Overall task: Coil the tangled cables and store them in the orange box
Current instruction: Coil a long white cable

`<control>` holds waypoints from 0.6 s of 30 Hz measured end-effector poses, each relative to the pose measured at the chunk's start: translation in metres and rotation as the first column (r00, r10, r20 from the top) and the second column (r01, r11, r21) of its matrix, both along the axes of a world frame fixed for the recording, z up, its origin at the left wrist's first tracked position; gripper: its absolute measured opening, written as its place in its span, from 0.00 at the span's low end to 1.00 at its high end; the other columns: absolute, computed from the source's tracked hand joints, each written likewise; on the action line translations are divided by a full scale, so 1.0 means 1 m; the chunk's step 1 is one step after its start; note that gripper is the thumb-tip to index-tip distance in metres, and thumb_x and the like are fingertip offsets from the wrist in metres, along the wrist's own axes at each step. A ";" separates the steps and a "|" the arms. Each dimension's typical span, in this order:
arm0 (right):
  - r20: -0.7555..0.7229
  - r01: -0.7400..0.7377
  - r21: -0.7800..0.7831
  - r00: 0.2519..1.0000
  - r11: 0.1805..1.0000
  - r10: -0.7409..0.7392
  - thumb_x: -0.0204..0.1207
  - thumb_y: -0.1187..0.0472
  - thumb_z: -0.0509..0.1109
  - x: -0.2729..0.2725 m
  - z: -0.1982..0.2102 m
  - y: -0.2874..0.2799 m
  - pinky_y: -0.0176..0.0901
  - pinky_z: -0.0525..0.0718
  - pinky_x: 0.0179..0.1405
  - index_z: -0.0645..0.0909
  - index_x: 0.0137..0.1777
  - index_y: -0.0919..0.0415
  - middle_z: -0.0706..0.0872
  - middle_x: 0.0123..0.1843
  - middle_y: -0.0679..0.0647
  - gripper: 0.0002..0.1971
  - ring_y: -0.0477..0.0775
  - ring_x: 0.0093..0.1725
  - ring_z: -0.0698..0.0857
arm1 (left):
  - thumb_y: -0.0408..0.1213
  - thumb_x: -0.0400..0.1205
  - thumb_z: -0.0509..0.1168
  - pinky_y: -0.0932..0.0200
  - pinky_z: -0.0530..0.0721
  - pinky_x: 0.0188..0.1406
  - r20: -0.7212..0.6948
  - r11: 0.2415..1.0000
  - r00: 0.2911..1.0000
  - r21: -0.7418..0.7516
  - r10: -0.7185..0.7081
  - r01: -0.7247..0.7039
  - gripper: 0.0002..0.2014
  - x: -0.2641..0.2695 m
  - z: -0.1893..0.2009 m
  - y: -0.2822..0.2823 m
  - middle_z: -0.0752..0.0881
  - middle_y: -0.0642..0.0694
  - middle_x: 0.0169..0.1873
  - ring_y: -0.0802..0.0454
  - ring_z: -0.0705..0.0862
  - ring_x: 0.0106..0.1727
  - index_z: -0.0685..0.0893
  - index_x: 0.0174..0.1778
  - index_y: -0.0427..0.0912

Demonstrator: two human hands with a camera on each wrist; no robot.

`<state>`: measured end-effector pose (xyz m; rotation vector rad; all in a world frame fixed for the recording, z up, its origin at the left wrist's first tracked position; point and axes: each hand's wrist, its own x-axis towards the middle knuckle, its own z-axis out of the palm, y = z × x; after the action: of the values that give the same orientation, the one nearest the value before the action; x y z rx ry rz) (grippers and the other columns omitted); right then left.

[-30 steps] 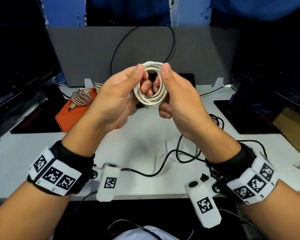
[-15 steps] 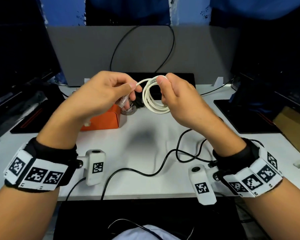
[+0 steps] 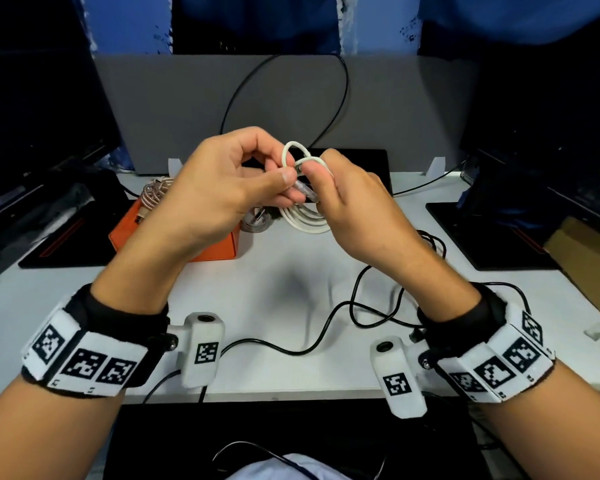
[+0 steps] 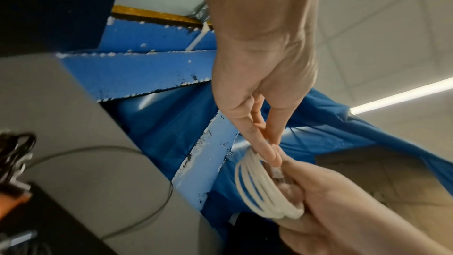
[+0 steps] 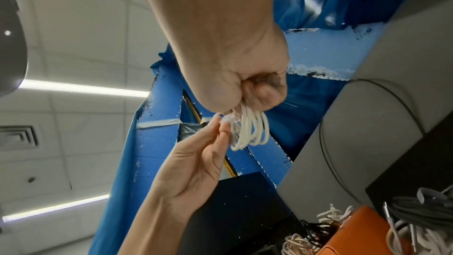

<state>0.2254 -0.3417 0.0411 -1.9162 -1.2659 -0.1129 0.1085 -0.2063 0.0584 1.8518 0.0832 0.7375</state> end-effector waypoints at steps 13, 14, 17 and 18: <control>-0.319 -0.283 0.177 0.889 0.943 0.327 0.94 0.55 0.57 0.002 -0.003 0.001 0.24 0.65 0.21 0.70 0.39 0.55 0.71 0.23 0.40 0.19 0.38 0.20 0.68 | 0.41 0.80 0.68 0.49 0.84 0.63 -0.090 0.857 0.971 0.493 0.221 -0.150 0.21 0.009 -0.015 0.010 0.82 0.50 0.61 0.56 0.84 0.60 0.76 0.69 0.51; -0.310 -0.302 0.166 0.888 0.939 0.340 0.94 0.55 0.57 0.000 -0.003 0.001 0.24 0.66 0.21 0.71 0.38 0.54 0.72 0.23 0.40 0.19 0.38 0.20 0.69 | 0.39 0.79 0.63 0.41 0.85 0.61 -0.151 0.854 0.971 0.513 0.188 -0.086 0.20 0.009 -0.016 0.008 0.84 0.50 0.59 0.52 0.85 0.58 0.77 0.68 0.52; -0.366 -0.302 0.156 0.867 0.941 0.339 0.93 0.55 0.59 0.001 -0.004 0.001 0.27 0.65 0.20 0.73 0.37 0.54 0.73 0.25 0.41 0.20 0.39 0.20 0.68 | 0.34 0.76 0.57 0.35 0.86 0.49 -0.187 0.869 0.974 0.495 0.131 -0.022 0.16 0.012 -0.021 0.000 0.88 0.47 0.46 0.45 0.87 0.48 0.80 0.56 0.51; -0.386 -0.286 0.153 0.864 0.946 0.323 0.93 0.53 0.60 0.003 -0.003 0.001 0.30 0.65 0.19 0.73 0.37 0.55 0.74 0.25 0.42 0.20 0.39 0.21 0.67 | 0.32 0.75 0.57 0.34 0.86 0.46 -0.182 0.881 0.976 0.473 0.121 -0.021 0.14 0.012 -0.022 -0.001 0.87 0.47 0.44 0.44 0.87 0.46 0.79 0.54 0.50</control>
<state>0.2280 -0.3412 0.0379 -1.5328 -1.2304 0.3719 0.1210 -0.2074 0.0361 2.4011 0.1146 0.6499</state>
